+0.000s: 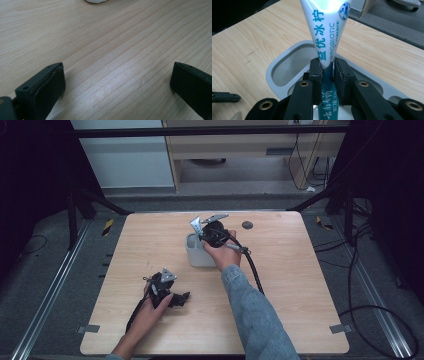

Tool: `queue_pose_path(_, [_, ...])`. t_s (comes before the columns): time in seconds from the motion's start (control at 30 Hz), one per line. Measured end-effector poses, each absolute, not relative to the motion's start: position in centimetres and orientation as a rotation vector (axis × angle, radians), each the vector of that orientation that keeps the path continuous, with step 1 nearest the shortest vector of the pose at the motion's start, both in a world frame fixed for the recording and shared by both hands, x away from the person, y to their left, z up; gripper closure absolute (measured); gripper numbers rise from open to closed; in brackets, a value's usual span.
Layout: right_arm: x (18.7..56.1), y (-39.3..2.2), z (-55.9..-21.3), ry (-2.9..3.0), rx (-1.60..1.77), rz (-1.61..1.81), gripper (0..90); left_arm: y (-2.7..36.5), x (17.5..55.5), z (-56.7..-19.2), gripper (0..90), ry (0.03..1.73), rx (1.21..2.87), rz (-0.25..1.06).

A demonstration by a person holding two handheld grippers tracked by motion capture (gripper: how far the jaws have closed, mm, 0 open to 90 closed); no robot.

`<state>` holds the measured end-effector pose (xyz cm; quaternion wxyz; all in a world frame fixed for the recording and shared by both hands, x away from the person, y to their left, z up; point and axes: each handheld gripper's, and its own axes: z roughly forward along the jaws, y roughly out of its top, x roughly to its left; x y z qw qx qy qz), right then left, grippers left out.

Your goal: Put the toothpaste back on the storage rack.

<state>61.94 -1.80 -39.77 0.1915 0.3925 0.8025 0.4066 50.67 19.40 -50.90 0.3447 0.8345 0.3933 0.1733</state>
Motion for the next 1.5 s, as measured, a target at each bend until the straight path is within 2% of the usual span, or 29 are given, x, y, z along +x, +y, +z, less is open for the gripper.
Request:
queue_pose_path(0.5, [61.1, -2.5, -39.7, 2.27, 1.092, 1.12, 75.8, 19.4, 50.7, -50.9, 0.0, 1.022, 2.167, 0.45])
queue_pose_path(1.03, [59.9, -3.6, -37.9, 2.247, 1.071, 1.159, 74.2, 19.4, 50.7, -50.9, 0.0, 1.023, 2.167, 0.452])
queue_pose_path(1.37, [59.1, -4.6, -36.8, 2.234, 1.055, 1.201, 69.2, 19.4, 50.7, -50.9, 0.0, 1.023, 2.167, 0.451])
queue_pose_path(1.5, [59.0, -4.7, -36.6, 2.222, 1.053, 1.21, 63.9, 19.4, 50.7, -50.9, 0.0, 1.022, 2.167, 0.452])
